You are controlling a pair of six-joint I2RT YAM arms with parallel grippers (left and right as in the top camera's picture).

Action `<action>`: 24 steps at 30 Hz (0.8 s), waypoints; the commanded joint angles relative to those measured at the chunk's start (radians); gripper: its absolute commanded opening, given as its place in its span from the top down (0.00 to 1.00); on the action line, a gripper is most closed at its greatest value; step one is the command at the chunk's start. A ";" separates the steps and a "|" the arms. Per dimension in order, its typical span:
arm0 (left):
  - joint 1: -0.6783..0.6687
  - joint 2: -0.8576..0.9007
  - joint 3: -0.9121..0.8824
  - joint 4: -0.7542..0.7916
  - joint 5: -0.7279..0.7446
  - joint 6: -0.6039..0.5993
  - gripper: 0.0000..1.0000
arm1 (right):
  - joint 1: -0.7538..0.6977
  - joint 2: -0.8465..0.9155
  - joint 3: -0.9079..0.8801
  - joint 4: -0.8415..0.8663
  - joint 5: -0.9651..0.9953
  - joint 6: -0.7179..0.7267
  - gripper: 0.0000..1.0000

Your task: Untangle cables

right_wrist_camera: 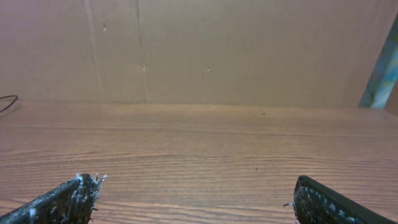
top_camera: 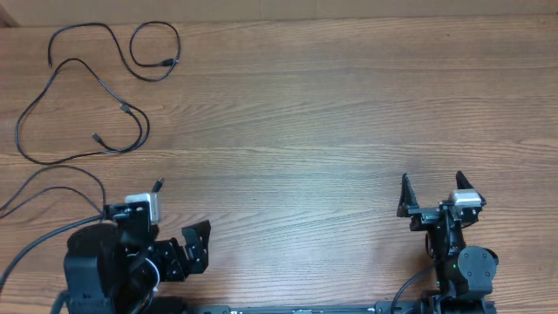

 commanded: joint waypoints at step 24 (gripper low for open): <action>0.087 -0.418 -0.683 0.770 0.170 0.240 0.00 | 0.005 -0.007 -0.010 0.006 0.002 0.003 0.00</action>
